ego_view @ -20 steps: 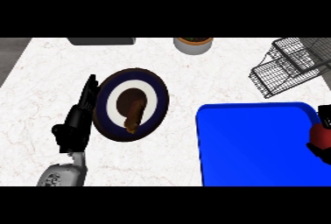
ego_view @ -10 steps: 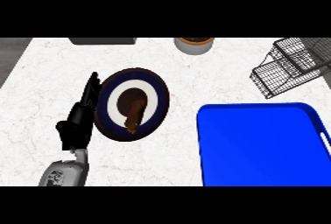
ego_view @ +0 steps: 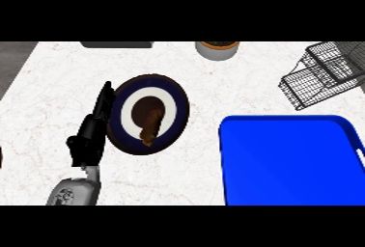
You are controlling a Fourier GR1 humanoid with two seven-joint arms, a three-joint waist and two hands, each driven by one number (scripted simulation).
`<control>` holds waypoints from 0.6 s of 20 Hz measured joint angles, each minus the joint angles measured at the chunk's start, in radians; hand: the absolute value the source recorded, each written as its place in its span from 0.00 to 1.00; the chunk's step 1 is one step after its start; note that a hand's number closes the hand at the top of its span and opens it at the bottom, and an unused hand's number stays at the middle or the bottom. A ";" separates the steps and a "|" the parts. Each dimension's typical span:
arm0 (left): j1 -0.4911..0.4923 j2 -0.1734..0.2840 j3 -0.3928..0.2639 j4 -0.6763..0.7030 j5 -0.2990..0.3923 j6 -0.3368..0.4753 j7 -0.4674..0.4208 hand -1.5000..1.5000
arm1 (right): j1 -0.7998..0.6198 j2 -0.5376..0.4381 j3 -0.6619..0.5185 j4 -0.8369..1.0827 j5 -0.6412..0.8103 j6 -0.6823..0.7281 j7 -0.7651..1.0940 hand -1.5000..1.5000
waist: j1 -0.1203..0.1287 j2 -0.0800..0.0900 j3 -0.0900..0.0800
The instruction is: Pick the tomato from the tray and place it in the tiered basket
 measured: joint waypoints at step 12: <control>-0.017 0.002 -0.013 -0.005 0.003 0.012 0.015 0.50 | -0.182 -0.051 0.164 0.382 0.105 -0.283 -0.047 1.00 | 0.008 0.005 0.001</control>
